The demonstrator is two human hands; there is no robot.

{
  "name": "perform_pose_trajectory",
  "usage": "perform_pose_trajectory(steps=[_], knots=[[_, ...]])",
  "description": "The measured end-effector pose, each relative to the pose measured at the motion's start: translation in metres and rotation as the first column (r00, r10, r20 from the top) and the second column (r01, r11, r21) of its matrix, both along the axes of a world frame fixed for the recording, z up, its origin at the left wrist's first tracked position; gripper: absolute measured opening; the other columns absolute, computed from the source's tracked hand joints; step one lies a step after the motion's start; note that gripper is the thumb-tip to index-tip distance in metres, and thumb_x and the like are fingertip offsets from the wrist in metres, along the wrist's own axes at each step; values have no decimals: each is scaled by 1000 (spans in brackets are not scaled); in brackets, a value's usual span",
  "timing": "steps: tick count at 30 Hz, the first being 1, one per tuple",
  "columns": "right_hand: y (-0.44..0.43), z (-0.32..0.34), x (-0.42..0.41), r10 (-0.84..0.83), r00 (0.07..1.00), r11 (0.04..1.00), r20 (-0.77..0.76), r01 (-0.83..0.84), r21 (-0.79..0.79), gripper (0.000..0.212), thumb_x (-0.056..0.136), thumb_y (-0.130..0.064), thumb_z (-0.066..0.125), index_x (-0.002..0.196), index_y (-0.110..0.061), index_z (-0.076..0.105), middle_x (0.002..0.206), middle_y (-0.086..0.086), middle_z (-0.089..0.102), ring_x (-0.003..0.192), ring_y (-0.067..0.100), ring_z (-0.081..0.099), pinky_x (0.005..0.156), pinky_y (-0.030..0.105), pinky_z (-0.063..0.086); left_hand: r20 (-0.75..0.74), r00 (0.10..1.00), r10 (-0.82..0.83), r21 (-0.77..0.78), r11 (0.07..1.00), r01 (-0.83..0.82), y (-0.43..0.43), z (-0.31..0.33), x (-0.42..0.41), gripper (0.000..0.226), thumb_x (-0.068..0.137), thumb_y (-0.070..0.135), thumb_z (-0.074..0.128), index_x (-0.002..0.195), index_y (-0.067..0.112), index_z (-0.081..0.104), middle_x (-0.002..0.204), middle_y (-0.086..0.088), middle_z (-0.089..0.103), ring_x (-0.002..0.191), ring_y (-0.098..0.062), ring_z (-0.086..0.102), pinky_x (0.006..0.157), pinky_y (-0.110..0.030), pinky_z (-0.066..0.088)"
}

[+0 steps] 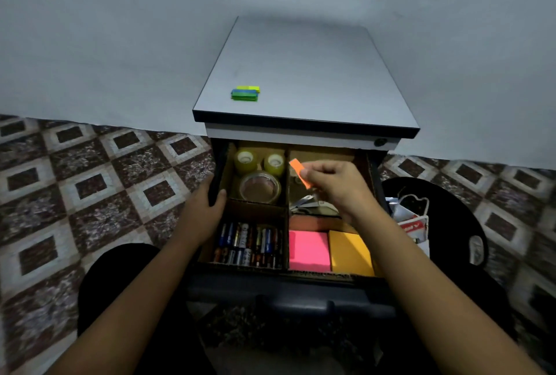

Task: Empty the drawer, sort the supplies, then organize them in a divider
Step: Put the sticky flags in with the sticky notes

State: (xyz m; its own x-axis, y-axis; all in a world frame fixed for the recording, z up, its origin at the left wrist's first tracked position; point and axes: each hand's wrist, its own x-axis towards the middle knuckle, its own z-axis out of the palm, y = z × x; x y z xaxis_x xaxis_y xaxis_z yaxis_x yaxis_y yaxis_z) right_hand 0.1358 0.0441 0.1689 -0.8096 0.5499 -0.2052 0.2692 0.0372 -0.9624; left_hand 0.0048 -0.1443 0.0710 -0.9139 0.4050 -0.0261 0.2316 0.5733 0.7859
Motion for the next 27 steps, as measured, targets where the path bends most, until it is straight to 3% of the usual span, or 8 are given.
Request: perform_pose_trajectory(steps=[7,12,14,18,22,27], knots=[[-5,-45,38,-69,982,995,174,80,-55,14,87,-1,61,78,-12,60,74,8,59,60,13,51,50,20,43,-30,1000,6,9,1000,-6,3,7,7,48,99,27,44,144,15,34,139,-13,48,126,-28,46,91,-28,36],[-5,-76,39,-79,927,983,367,10,186,26,85,-4,63,65,-17,53,72,3,58,71,17,54,56,23,39,-12,1000,-1,13,1000,1,2,8,8,50,99,30,43,145,16,31,143,-10,44,130,-27,42,99,-33,36],[-8,-82,37,-76,901,969,427,-33,244,27,87,-7,61,63,-18,56,68,0,58,66,12,53,54,22,38,-13,1000,-1,1,1000,1,1,8,8,51,99,31,43,146,15,30,144,-10,43,131,-27,41,102,-35,35],[-14,-86,34,-97,874,942,476,-74,328,12,86,-12,63,79,-5,71,80,11,68,70,17,56,55,25,39,4,1000,-1,-13,1000,1,1,9,7,53,99,33,42,147,16,29,145,-10,42,132,-27,40,104,-38,35],[-18,-90,33,-106,870,916,481,-103,388,13,86,-14,64,89,-5,72,92,12,70,84,24,64,63,26,41,5,1000,5,-14,1000,-5,1,11,9,52,99,33,42,146,17,29,145,-11,41,132,-28,39,102,-35,35],[-26,-93,36,-135,876,817,463,-166,552,14,88,-12,58,90,-5,70,93,13,70,85,29,65,63,27,43,3,1000,5,-20,1000,-5,2,12,10,53,99,32,42,147,16,27,148,-11,38,135,-27,36,105,-36,32]])
